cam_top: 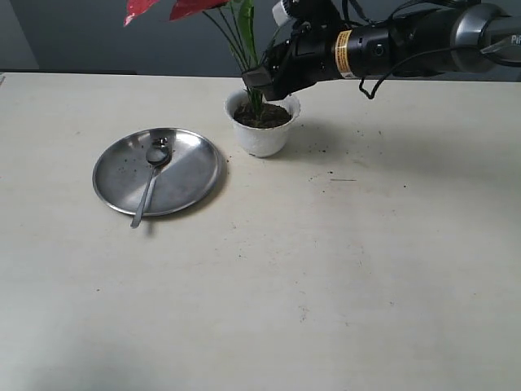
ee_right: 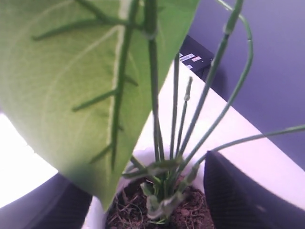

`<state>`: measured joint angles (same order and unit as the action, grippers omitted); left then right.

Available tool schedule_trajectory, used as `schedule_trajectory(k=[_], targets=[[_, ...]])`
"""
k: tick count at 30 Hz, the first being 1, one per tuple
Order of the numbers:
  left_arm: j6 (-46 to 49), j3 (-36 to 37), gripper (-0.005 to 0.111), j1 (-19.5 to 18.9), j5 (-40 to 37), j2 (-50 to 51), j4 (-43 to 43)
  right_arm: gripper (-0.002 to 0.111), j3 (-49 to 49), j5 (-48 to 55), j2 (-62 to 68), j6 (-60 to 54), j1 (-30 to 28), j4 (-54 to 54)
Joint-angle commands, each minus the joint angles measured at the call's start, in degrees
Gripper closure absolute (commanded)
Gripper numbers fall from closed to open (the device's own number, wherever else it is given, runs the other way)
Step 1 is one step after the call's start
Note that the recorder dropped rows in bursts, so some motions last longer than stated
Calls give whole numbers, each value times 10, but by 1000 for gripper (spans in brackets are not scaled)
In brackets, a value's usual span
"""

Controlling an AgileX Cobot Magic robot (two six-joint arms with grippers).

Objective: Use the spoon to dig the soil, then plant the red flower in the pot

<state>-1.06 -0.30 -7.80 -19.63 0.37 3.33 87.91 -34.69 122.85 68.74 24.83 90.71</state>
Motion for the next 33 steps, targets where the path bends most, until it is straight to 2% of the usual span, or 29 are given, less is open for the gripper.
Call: schedule_trajectory(k=[1, 8, 11, 21, 28, 33], targets=[[0, 3, 106, -1, 3, -4, 3, 46, -2, 15, -10, 5, -2, 8], [0, 3, 106, 0, 3, -4, 2, 46, -2, 24, -19, 25, -2, 53], [0, 3, 106, 0, 3, -4, 2, 46, -2, 23, -25, 71, -2, 92], [0, 3, 106, 0, 3, -4, 4, 46, -3, -7, -39, 111, -19, 92], [0, 3, 106, 0, 3, -4, 4, 46, -3, -105, -42, 164, -54, 92], [0, 3, 106, 0, 3, -4, 4, 46, -9, -137, -55, 172, -60, 92]])
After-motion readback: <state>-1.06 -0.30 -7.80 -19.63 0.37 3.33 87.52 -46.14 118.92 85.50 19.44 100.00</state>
